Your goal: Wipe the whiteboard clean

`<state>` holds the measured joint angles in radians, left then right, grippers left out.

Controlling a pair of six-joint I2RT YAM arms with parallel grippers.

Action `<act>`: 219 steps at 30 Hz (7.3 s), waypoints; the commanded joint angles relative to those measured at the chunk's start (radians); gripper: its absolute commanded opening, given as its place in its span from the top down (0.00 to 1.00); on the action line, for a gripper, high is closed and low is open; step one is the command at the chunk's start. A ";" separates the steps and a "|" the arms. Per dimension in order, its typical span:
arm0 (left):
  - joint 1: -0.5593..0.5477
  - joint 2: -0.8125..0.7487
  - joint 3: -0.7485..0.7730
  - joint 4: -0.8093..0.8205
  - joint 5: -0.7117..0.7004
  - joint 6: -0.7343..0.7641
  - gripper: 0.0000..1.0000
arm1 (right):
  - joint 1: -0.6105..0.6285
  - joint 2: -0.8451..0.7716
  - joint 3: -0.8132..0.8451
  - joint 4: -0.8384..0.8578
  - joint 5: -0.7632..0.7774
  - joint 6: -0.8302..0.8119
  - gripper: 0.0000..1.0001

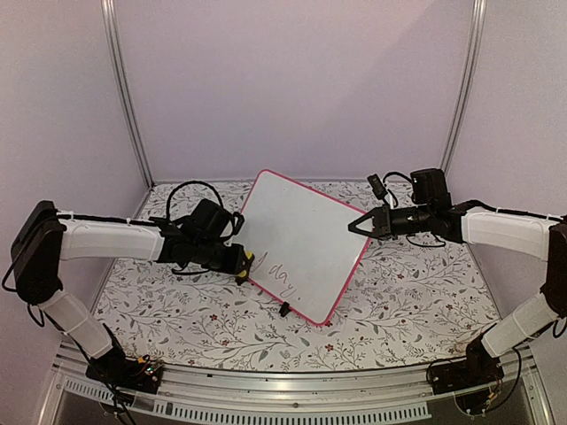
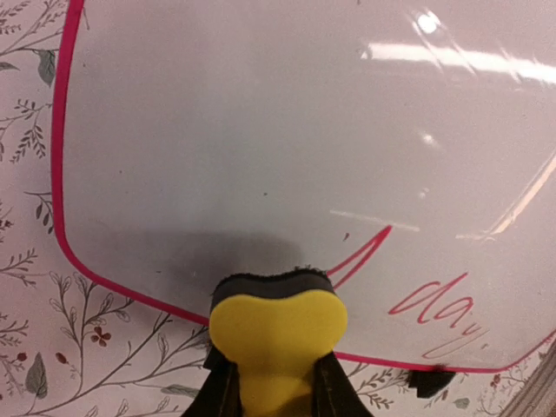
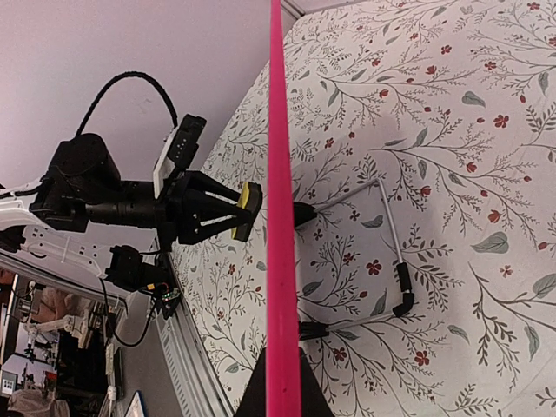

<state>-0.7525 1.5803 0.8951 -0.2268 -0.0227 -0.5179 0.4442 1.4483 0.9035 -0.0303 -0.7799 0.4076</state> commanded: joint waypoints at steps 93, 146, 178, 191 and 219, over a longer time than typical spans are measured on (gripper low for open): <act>-0.038 0.092 -0.005 0.088 0.041 0.010 1.00 | 0.028 0.055 -0.023 -0.078 0.008 -0.013 1.00; -0.102 0.083 -0.161 0.603 -0.538 -0.096 1.00 | 0.040 0.060 -0.022 -0.085 0.020 -0.016 1.00; -0.209 0.191 -0.129 0.427 -0.650 -0.248 1.00 | 0.039 0.071 -0.021 -0.083 0.021 -0.018 1.00; -0.220 0.259 -0.037 0.178 -0.748 -0.352 1.00 | 0.040 0.072 -0.021 -0.081 0.020 -0.019 1.00; -0.226 0.121 -0.174 0.716 -0.570 -0.069 1.00 | 0.041 0.081 -0.021 -0.076 0.013 -0.016 1.00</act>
<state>-0.9714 1.7256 0.7361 0.4042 -0.6361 -0.6212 0.4515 1.4765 0.9054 0.0097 -0.7738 0.4210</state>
